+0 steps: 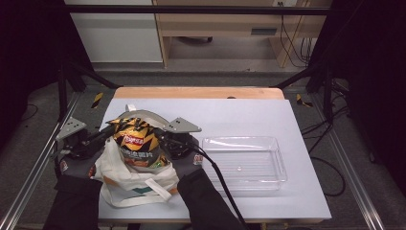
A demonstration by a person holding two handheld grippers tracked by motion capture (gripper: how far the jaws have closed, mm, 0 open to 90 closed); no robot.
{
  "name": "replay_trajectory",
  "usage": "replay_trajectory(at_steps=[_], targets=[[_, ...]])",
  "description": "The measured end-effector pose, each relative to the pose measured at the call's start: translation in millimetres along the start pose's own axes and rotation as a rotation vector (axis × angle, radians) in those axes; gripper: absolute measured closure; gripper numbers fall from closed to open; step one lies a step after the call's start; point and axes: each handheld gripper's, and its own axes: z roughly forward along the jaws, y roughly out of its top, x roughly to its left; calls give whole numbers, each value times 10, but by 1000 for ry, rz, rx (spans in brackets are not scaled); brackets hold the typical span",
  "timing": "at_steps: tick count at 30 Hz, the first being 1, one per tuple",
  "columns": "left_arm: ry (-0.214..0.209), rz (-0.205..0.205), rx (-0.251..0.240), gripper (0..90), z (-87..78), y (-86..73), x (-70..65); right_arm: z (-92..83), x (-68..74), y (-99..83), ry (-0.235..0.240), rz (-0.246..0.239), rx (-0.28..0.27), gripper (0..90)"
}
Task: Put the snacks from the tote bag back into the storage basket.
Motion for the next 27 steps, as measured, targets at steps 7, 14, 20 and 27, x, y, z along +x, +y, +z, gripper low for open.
replay_trajectory(at_steps=[7, 14, 20, 27], targets=[[-1, 0, -11, 888, -70, 48, -22, -36, 18, 40, 7, 1, -9, 894], [7, 6, -52, 891, -185, 127, -89, -136, 68, 159, 15, -20, -39, 895], [11, 6, -87, 894, -307, 197, -122, -199, 107, 257, 25, -33, -56, 895], [9, 3, -119, 894, -413, 256, -167, -258, 137, 364, 26, -48, -75, 896]])
